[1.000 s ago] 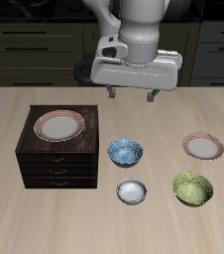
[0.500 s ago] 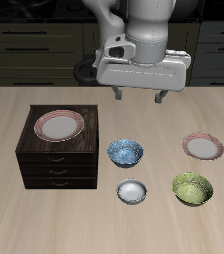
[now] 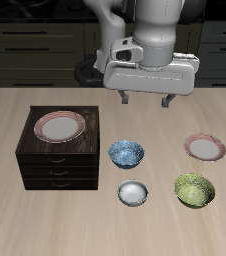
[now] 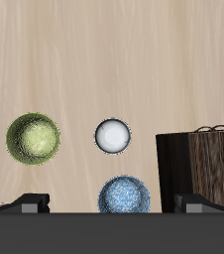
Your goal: Place the white bowl onto the plate that is on the left side of the table
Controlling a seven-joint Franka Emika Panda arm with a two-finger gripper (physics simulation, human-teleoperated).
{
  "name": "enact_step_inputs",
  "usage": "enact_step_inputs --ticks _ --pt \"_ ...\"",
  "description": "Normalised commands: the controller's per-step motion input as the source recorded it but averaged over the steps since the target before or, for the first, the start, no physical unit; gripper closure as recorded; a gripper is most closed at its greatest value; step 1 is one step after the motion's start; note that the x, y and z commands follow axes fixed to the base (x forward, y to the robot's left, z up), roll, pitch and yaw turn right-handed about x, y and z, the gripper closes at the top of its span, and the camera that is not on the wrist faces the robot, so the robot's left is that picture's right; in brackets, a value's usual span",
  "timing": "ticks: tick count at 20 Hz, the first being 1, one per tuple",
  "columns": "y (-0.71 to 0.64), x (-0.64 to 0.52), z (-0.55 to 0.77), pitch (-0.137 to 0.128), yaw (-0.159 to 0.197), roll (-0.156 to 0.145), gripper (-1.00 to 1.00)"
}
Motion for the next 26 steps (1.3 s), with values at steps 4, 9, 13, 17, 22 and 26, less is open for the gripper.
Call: enact_step_inputs --ticks 4,9,13,17,22,26 --pt "0.03 0.05 -0.05 -0.006 0.004 -0.006 -1.00" --pt "0.07 0.03 -0.14 0.000 0.001 0.005 -1.00" --pt "0.05 0.07 -0.14 -0.002 0.012 -0.009 -1.00" --pt "0.13 0.03 -0.23 -0.004 0.012 0.010 -1.00" --pt "0.01 0.07 -0.10 -0.006 -0.006 -0.002 -1.00" --pt "-0.07 0.10 -0.12 -0.004 -0.013 -0.022 -1.00"
